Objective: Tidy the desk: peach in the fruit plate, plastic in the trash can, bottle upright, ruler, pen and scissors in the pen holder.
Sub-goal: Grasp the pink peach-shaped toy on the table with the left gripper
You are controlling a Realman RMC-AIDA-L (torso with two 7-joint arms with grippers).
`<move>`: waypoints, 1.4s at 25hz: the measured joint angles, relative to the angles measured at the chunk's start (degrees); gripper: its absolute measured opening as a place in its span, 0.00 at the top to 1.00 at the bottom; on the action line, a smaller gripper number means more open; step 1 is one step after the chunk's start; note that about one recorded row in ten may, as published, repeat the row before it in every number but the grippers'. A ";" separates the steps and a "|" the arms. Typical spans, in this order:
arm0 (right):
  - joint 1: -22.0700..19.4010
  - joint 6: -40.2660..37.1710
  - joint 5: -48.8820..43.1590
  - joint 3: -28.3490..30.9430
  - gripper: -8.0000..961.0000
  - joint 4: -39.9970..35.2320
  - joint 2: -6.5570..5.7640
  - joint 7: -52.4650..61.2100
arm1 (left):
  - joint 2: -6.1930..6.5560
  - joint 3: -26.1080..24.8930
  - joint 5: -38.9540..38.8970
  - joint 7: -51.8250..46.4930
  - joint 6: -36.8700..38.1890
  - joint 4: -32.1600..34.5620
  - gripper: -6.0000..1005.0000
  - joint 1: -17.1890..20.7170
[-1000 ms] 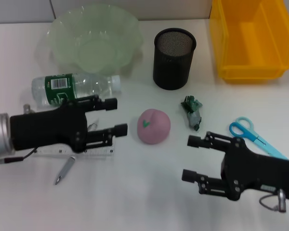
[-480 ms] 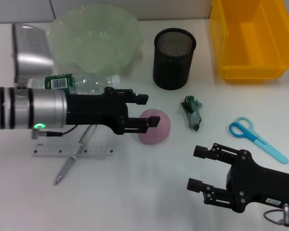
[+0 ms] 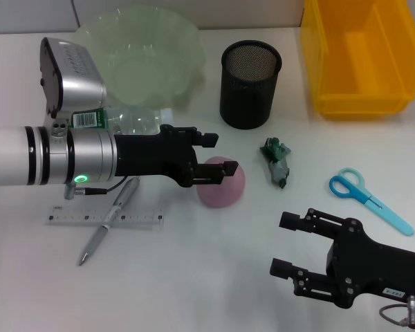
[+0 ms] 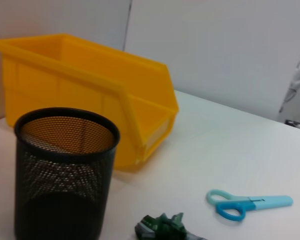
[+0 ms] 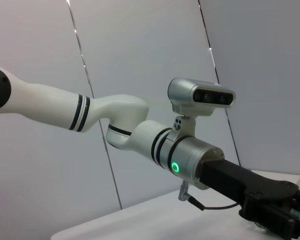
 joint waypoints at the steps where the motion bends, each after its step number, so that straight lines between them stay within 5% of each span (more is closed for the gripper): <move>1: 0.04 -0.01 0.00 0.00 0.24 0.01 0.00 0.00 | 0.00 0.29 -0.65 0.00 -0.57 -0.41 0.42 -0.03; 13: 0.85 0.44 -0.01 0.00 0.24 0.05 0.00 0.05 | 0.02 7.31 -5.86 0.22 -8.24 -3.03 0.45 -0.45; 29: 1.34 1.81 -0.01 0.00 0.24 0.04 0.05 0.43 | 0.02 9.54 -6.09 0.07 -11.01 -3.08 0.48 -0.09; 32: 1.40 2.08 -0.01 0.00 0.24 0.04 0.13 0.44 | 0.02 9.83 -6.08 0.00 -11.08 -3.09 0.70 -0.05; 35: 1.48 2.16 -0.01 0.00 0.24 0.04 0.17 0.46 | 0.02 9.49 -6.20 -0.02 -10.72 -2.93 0.82 0.14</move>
